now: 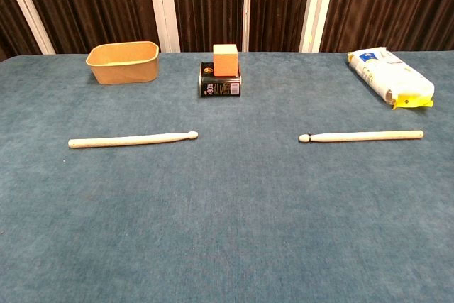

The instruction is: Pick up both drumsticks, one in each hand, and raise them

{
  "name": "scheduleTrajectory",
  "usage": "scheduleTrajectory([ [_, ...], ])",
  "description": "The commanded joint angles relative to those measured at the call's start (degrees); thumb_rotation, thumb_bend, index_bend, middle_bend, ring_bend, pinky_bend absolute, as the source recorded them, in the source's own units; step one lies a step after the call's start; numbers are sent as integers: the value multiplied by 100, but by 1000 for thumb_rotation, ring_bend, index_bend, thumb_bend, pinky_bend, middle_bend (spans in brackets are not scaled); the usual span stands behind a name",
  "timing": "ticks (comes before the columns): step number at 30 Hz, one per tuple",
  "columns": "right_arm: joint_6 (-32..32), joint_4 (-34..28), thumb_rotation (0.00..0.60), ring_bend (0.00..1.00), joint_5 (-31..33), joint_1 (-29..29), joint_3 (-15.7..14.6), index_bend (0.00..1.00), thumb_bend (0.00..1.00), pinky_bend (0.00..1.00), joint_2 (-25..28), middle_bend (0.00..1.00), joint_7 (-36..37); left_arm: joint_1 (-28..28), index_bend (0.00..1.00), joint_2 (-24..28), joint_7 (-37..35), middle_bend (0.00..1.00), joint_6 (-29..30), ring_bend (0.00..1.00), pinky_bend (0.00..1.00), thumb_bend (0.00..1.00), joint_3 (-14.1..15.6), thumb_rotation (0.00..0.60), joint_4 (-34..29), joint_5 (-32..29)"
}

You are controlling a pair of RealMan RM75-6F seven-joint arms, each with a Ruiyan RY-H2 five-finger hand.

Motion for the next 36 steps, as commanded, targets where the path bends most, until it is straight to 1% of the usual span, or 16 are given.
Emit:
scheduleTrajectory([
  [1, -6, -4, 600, 0, -3, 0, -5, 0, 318, 0, 6, 0, -2, 1, 0, 3, 1, 0, 1, 0, 0, 51, -1, 600, -7, -4],
  [18, -18, 52, 600, 0, -141, 49, -29, 0, 318, 0, 19, 0, 54, 6, 0, 4, 26, 0, 19, 0, 0, 51, 13, 600, 6, 20],
  [19, 0, 58, 600, 16, -161, 57, -18, 0, 318, 2, 6, 0, 65, 9, 0, 10, 20, 0, 17, 0, 0, 51, 15, 600, 7, 12],
  [21, 33, 94, 600, 113, -223, 97, 18, 0, 318, 63, -38, 0, 96, 14, 0, 25, 1, 0, 7, 0, 0, 51, 17, 600, -6, -10],
  [22, 67, 126, 600, 223, -270, 127, 51, 0, 318, 141, -76, 0, 105, 16, 0, 31, -1, 0, 6, 0, 0, 51, 18, 600, -14, -15],
  [23, 106, 169, 600, 339, -315, 158, 89, 0, 319, 243, -122, 1, 115, 17, 0, 34, 8, 0, 8, 0, 0, 51, 19, 600, -16, -13],
  [24, 129, 210, 600, 404, -347, 190, 124, 0, 319, 305, -163, 7, 127, 17, 0, 35, 17, 0, 11, 0, 0, 51, 21, 600, -13, -3],
  [26, 138, 291, 600, 553, -412, 296, 218, 0, 319, 452, -247, 68, 107, 19, 0, 31, 36, 0, 24, 0, 0, 52, 22, 600, 2, 10],
  [28, 47, 329, 600, 646, -417, 444, 327, 18, 319, 533, -335, 148, 42, 25, 0, 33, 13, 0, 17, 0, 0, 52, 20, 600, -4, -17],
  [29, -40, 325, 600, 676, -385, 528, 387, 40, 319, 557, -372, 181, 0, 24, 0, 40, -3, 0, 6, 0, 0, 52, 16, 600, -18, -37],
  [31, -234, 321, 600, 736, -339, 724, 508, 130, 319, 595, -447, 276, -114, 24, 0, 51, -16, 0, -5, 0, 0, 51, 13, 600, -34, -55],
  [33, -505, 328, 600, 760, -241, 938, 624, 198, 320, 608, -527, 341, -344, 21, 0, 52, 1, 0, 3, 0, 0, 51, 16, 600, -35, -34],
  [35, -889, 328, 600, 784, -68, 1191, 743, 279, 319, 621, -585, 388, -641, 23, 0, 47, 34, 0, 20, 0, 0, 51, 19, 600, -18, -9],
  [36, -991, 338, 600, 792, -8, 1256, 777, 301, 319, 623, -605, 398, -729, 24, 0, 45, 40, 0, 24, 0, 0, 51, 19, 600, -13, -6],
])
